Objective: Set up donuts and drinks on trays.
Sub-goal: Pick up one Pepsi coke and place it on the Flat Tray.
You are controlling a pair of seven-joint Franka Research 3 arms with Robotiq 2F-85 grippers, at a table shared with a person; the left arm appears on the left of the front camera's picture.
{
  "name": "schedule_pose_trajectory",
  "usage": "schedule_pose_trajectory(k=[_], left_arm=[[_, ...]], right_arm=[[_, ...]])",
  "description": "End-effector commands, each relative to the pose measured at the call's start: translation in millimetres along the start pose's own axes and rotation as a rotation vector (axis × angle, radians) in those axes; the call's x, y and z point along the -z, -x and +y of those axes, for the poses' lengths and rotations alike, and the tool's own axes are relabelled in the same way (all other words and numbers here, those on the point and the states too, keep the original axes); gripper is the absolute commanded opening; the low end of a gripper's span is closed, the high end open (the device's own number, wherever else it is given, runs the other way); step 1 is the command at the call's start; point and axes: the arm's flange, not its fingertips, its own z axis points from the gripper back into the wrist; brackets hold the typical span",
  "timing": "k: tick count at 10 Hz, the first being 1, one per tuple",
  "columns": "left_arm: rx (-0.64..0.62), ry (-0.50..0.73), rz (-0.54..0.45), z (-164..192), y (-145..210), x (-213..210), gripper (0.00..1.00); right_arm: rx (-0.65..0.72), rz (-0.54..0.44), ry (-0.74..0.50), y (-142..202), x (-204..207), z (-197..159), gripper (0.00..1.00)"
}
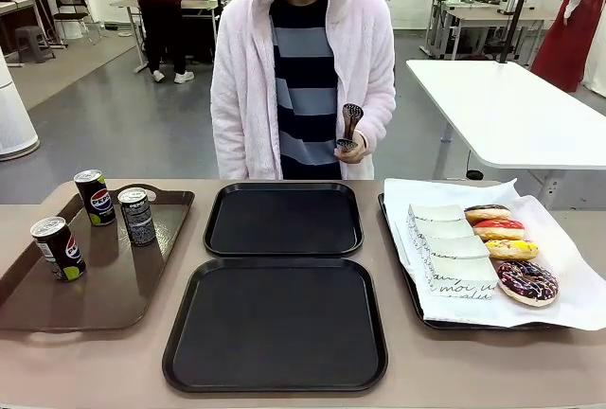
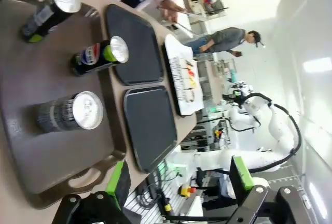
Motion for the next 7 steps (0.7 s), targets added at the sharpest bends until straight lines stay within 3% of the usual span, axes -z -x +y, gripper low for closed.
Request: schedule_pose_trajectory(k=[1,2,3,7], left_arm=[[0.01,-0.134,0.044,-10.0,-2.2,-3.5,1.0],[0.047,-0.178,0.103,-23.1,0.4,8.7,1.0],[0.008,-0.061,0.016,-1.0,-2.4,-4.8,1.0],[0.008,-0.061,0.016,-1.0,-2.4,-4.8,1.0]], right_arm=[[-0.045,0.003,0.056,-4.0,4.6,17.0,1.0],[0.0,0.0,0.0,0.0,0.0,0.0,1.0],[0.0,0.0,0.0,0.0,0.0,0.0,1.0],[0.0,0.0,0.0,0.0,0.0,0.0,1.0]])
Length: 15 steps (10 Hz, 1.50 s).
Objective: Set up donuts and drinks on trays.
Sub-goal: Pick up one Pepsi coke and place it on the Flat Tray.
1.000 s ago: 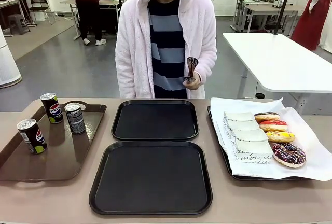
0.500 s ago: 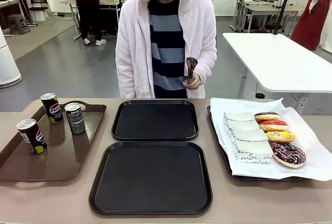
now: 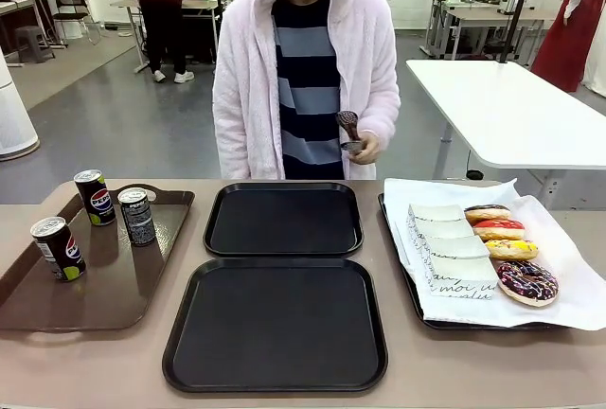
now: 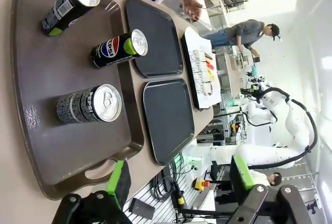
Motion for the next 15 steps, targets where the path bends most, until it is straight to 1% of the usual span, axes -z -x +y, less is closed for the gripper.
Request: schedule_pose_trajectory(k=[1,5,6,7,8,9,10,11,12,13,14,15], left_arm=[[0.002,0.025,-0.016,-0.1,1.3,-1.6,1.0],[0.002,0.025,-0.016,-0.1,1.3,-1.6,1.0],[0.0,0.001,0.0,0.1,0.0,0.1,1.0],[0.045,-0.106,-0.053,-23.6,-5.6,3.3,1.0],[0.056,-0.252,-0.017,-52.3,-8.8,8.9,1.0],[0.086,-0.358,-0.007,-74.2,-10.6,18.2,1.0],[0.063,-0.401,-0.004,-96.5,-14.3,30.7,1.0],[0.038,-0.503,0.047,-115.0,-18.7,44.7,1.0],[0.032,-0.667,0.093,-125.3,-23.6,65.6,1.0],[0.035,-0.787,0.106,-124.6,-28.1,85.9,1.0],[0.045,-0.929,0.133,-115.8,-27.9,107.2,1.0],[0.071,-1.039,0.143,-106.4,-28.7,125.9,1.0]], right_arm=[[-0.006,0.0,-0.015,0.5,1.2,-0.7,1.0],[-0.006,0.0,-0.015,0.5,1.2,-0.7,1.0],[-0.006,0.0,-0.015,0.5,1.2,-0.7,1.0],[-0.006,0.0,-0.015,0.5,1.2,-0.7,1.0],[-0.006,0.0,-0.015,0.5,1.2,-0.7,1.0],[-0.006,0.0,-0.015,0.5,1.2,-0.7,1.0],[-0.006,0.0,-0.015,0.5,1.2,-0.7,1.0],[-0.006,0.0,-0.015,0.5,1.2,-0.7,1.0],[-0.006,0.0,-0.015,0.5,1.2,-0.7,1.0],[-0.006,0.0,-0.015,0.5,1.2,-0.7,1.0],[-0.006,0.0,-0.015,0.5,1.2,-0.7,1.0],[-0.006,0.0,-0.015,0.5,1.2,-0.7,1.0]])
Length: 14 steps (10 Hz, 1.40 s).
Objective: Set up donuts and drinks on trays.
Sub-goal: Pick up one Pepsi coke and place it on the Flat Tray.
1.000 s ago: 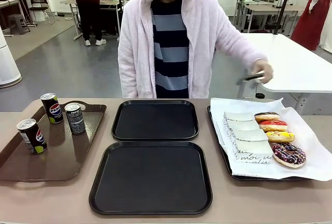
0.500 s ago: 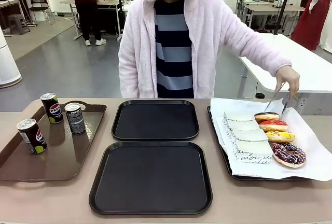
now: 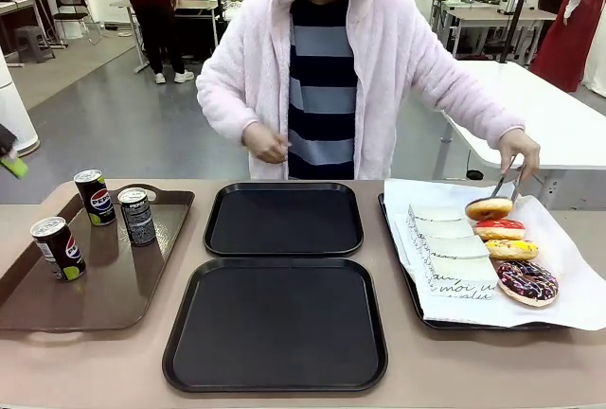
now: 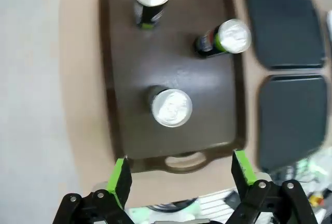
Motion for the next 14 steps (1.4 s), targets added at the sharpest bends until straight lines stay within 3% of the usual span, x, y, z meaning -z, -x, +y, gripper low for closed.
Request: schedule_pose_trajectory(k=[1,3,4,5,11,14], left_arm=[[0.005,-0.162,0.067,-7.6,-5.8,37.5,1.0],[0.014,-0.187,0.076,-17.1,-10.8,58.4,1.0],[0.042,-0.127,0.07,-20.0,-12.0,57.1,1.0],[0.031,-0.18,0.077,-16.2,-5.0,55.6,1.0],[0.037,-0.161,0.076,-12.9,-7.1,55.6,1.0],[0.055,-0.237,0.067,-35.9,-6.7,74.7,1.0]], right_arm=[[-0.007,-0.004,-0.016,0.8,-0.5,-0.9,1.0],[-0.007,-0.004,-0.016,0.8,-0.5,-0.9,1.0],[-0.007,-0.004,-0.016,0.8,-0.5,-0.9,1.0],[-0.007,-0.004,-0.016,0.8,-0.5,-0.9,1.0],[-0.007,-0.004,-0.016,0.8,-0.5,-0.9,1.0],[-0.007,-0.004,-0.016,0.8,-0.5,-0.9,1.0]])
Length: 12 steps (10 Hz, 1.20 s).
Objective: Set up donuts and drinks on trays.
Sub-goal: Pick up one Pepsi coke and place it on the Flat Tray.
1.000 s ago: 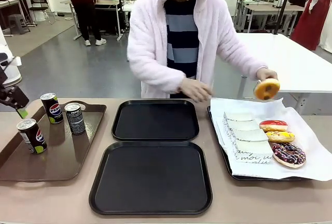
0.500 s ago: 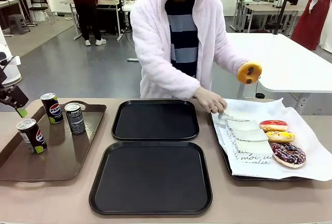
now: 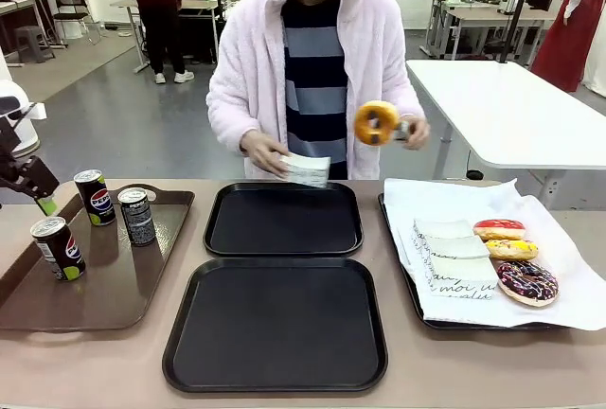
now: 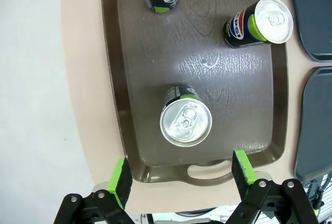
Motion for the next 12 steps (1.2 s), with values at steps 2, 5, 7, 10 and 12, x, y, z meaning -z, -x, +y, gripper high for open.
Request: schedule_pose_trajectory(k=[2,5,7,10,12], left_arm=[[-0.011,-0.1,0.014,-18.6,-4.9,24.5,1.0],[-0.035,-0.096,0.03,-21.8,-17.2,49.9,1.0],[-0.048,-0.083,0.04,-23.2,-24.1,62.8,1.0],[-0.057,-0.091,0.066,-22.0,-26.0,80.2,1.0],[-0.062,-0.094,0.075,-20.0,-25.6,84.4,1.0]], right_arm=[[-0.007,-0.005,-0.016,0.8,-0.6,-0.9,1.0],[-0.007,-0.005,-0.016,0.8,-0.6,-0.9,1.0],[-0.007,-0.005,-0.016,0.8,-0.6,-0.9,1.0],[-0.007,-0.005,-0.016,0.8,-0.6,-0.9,1.0],[-0.007,-0.005,-0.016,0.8,-0.6,-0.9,1.0]])
